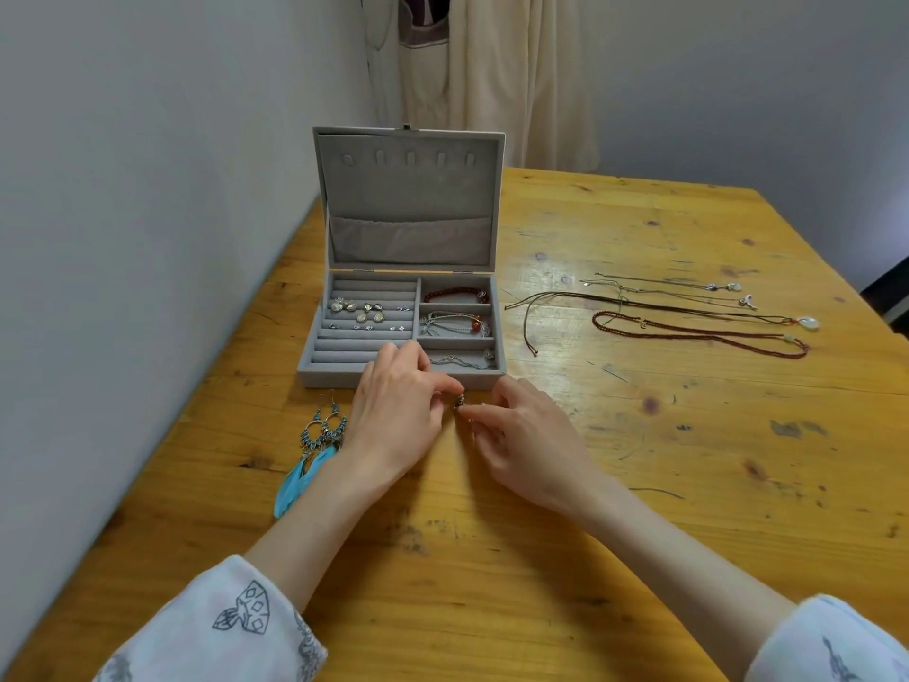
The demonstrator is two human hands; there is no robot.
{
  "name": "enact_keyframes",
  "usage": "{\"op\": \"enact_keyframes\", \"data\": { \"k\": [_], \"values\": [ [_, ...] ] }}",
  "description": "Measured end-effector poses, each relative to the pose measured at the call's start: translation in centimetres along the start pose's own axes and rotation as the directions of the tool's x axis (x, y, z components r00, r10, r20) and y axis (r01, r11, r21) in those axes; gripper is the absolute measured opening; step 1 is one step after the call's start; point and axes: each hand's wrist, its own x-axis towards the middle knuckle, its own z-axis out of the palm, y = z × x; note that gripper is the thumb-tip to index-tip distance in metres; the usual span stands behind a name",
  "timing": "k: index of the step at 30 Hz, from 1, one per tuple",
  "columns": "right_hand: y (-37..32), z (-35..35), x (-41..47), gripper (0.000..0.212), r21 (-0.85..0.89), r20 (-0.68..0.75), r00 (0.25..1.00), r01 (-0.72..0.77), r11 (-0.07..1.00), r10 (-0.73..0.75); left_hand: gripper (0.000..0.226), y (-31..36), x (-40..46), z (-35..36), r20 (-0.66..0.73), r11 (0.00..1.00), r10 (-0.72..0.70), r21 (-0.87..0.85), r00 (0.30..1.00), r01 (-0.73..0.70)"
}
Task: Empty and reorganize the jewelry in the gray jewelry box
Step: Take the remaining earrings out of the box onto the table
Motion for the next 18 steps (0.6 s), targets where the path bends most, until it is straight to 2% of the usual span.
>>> {"op": "enact_keyframes", "data": {
  "k": [6,15,18],
  "values": [
    [-0.07,0.08,-0.03,0.038,-0.032,-0.024,0.999,0.033,0.999,-0.034,0.032,0.08,-0.2,0.17,0.055,0.999,0.026,0.034,0.998,-0.028],
    [-0.45,-0.11,-0.23,0.048,0.003,-0.007,1.0,0.022,1.0,-0.022,0.029,0.02,-0.22,0.15,0.037,0.999,0.024,0.032,0.999,-0.025],
    [-0.5,-0.2,-0.3,0.044,-0.004,0.012,0.999,0.03,1.0,-0.03,0.028,-0.08,-0.54,-0.02,0.025,0.999,0.029,0.021,0.999,-0.029]
  ]
}}
